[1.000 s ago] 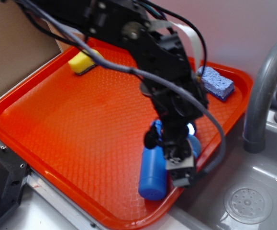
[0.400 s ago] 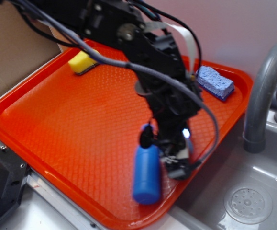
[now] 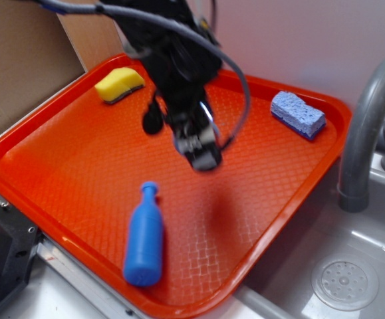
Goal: Grab the blue ball.
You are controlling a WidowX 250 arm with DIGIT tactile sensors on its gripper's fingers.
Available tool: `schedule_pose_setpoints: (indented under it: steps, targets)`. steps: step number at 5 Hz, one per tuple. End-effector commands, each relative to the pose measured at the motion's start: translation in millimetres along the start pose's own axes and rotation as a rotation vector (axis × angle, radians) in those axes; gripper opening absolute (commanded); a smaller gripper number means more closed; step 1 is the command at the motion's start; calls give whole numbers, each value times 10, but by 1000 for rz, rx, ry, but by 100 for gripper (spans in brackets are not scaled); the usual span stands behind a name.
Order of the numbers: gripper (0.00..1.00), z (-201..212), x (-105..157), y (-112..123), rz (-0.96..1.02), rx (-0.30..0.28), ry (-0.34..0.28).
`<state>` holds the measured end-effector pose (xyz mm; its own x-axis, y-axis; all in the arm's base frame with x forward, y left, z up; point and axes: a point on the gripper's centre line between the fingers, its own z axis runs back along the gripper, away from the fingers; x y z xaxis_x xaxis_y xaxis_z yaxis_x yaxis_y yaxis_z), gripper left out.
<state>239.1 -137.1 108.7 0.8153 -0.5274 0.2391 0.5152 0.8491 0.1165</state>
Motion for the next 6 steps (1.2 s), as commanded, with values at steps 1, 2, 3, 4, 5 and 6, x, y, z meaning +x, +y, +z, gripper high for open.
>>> schedule_pose_setpoints:
  steps: [1, 2, 3, 4, 5, 6]
  targets:
    - [0, 510, -488, 719, 483, 131, 96]
    - [0, 861, -532, 838, 578, 149, 99]
    - [0, 1382, -512, 708, 561, 90, 60]
    - [0, 1500, -504, 635, 547, 87, 64]
    - [0, 1553, -465, 565, 529, 104, 59]
    - [0, 1490, -442, 544, 520, 106, 77]
